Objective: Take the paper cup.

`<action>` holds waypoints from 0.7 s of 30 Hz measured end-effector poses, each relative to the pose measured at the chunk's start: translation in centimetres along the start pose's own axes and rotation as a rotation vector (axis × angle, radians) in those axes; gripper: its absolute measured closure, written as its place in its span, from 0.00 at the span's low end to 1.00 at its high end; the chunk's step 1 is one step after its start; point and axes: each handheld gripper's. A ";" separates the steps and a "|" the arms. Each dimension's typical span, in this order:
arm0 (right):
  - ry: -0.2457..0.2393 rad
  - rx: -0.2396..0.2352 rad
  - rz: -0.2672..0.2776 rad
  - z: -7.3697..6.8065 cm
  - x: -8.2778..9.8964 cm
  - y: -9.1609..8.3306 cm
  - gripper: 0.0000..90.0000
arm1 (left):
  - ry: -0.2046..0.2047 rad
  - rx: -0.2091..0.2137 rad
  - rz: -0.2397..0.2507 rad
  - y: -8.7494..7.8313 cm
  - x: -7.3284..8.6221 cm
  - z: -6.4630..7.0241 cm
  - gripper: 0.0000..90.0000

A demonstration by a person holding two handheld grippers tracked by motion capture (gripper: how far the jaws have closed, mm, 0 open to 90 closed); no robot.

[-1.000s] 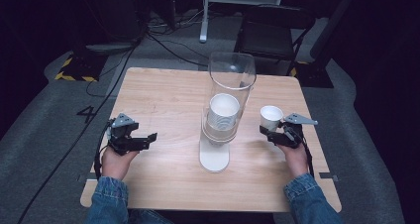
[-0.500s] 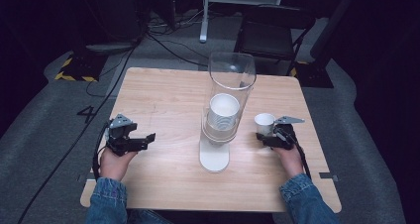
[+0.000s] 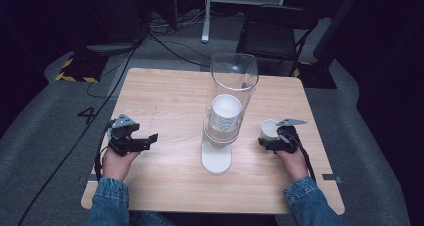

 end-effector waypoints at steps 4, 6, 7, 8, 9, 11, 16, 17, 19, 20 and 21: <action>-0.013 0.006 0.005 0.0 0.0 -0.8 0.11 | 0.000 0.002 -0.004 0.1 0.0 -0.1 0.17; -0.017 0.013 0.019 0.0 -0.1 -1.5 0.09 | 0.002 0.003 -0.007 0.1 0.0 -0.1 0.17; -0.018 0.014 0.033 0.0 -0.1 -2.0 0.09 | 0.000 0.003 -0.009 0.1 0.0 0.0 0.17; -0.015 0.013 0.046 0.1 -0.2 -2.5 0.09 | 0.004 0.000 -0.007 0.0 0.1 0.0 0.17; -0.011 0.012 0.058 0.1 -0.2 -2.8 0.08 | 0.004 0.000 -0.010 0.0 0.1 0.0 0.17; -0.004 0.006 0.082 0.3 -0.2 -3.7 0.07 | 0.009 -0.001 -0.017 0.0 0.2 0.1 0.17; 0.005 -0.007 0.155 0.5 -0.2 -6.2 0.06 | 0.051 0.008 -0.051 0.0 0.2 0.8 0.17; 0.000 -0.007 0.162 0.6 -0.2 -6.7 0.06 | 0.052 0.011 -0.048 0.0 0.3 0.9 0.17; -0.003 -0.010 0.176 0.5 -0.3 -7.5 0.06 | 0.057 0.017 -0.050 -0.1 0.3 1.2 0.17; -0.003 -0.011 0.181 0.5 -0.3 -7.8 0.06 | 0.064 0.020 -0.051 -0.1 0.3 1.3 0.17; -0.001 -0.013 0.191 0.5 -0.3 -8.2 0.06 | 0.073 0.021 -0.052 -0.1 0.4 1.5 0.17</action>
Point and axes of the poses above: each handheld gripper's, and its own axes: y roughly forward along the jaws, x roughly out of its underside, z roughly to its right, and after that the axes turned 9 degrees about x, right-handed
